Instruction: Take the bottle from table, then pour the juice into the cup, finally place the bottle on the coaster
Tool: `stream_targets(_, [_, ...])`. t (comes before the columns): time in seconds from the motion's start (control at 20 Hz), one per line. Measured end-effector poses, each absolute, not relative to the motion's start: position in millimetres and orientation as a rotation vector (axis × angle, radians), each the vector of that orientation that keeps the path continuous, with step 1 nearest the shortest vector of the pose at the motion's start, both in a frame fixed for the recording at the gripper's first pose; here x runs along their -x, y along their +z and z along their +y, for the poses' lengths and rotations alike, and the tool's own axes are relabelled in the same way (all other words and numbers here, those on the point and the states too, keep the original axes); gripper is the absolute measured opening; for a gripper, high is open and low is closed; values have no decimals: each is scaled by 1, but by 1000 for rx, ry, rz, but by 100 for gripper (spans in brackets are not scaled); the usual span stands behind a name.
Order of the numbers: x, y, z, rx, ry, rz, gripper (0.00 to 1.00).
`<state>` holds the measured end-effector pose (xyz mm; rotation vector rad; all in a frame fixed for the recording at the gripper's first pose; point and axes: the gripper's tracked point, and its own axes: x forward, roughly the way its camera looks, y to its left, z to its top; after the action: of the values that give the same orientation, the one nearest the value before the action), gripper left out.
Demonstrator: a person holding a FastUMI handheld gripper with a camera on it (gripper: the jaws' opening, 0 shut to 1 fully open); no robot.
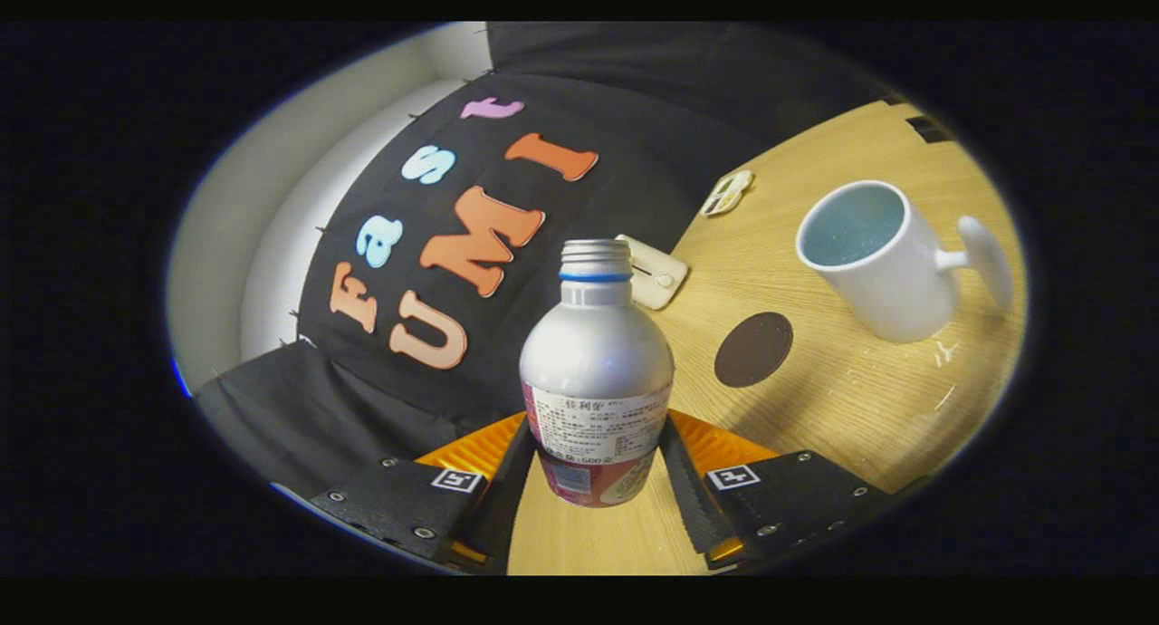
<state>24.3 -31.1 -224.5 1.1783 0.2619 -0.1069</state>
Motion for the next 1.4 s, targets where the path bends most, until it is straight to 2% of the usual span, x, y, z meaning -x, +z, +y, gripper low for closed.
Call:
stream_targets(0.75, [-24, -220, -52, -1614, -201, 184, 75])
stream_targets(1.4, [-31, -205, -75, -1844, -267, 83, 75])
